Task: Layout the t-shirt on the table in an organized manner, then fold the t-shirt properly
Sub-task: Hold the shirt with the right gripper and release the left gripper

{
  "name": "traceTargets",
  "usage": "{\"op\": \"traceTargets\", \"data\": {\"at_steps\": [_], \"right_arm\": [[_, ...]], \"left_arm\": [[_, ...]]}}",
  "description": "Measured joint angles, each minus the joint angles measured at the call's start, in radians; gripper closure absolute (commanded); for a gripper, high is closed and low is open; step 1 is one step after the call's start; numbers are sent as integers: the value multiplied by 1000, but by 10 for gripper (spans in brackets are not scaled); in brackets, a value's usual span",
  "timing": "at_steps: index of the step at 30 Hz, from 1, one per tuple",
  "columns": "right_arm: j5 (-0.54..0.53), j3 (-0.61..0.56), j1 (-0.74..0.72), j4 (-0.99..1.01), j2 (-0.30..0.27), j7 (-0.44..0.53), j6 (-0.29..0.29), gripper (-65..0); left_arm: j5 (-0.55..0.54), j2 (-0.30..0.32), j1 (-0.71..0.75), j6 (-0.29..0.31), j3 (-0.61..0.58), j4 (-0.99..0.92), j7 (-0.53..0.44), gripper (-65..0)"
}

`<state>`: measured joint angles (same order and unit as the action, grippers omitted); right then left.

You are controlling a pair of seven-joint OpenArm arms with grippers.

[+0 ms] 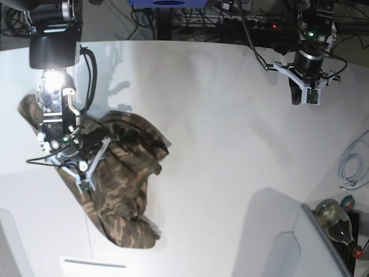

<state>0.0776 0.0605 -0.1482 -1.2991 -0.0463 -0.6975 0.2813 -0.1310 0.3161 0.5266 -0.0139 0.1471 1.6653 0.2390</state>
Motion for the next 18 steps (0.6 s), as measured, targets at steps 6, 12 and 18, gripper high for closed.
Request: {"op": "traceTargets", "data": {"at_steps": [6,12,18], "right_arm": [[6,9,94,-256,4,-87,2,-3],[1,16,305,-709,5,-193,3,-3],[13,127,425,-690,16,-118,2,-3]], "left_arm": [[3,-3,-17,6,-11,-13,-6,0],[6,5,-40,23,-71,-34,0,0],[10,3,-132,120,-348,-59,-2,0]]}}
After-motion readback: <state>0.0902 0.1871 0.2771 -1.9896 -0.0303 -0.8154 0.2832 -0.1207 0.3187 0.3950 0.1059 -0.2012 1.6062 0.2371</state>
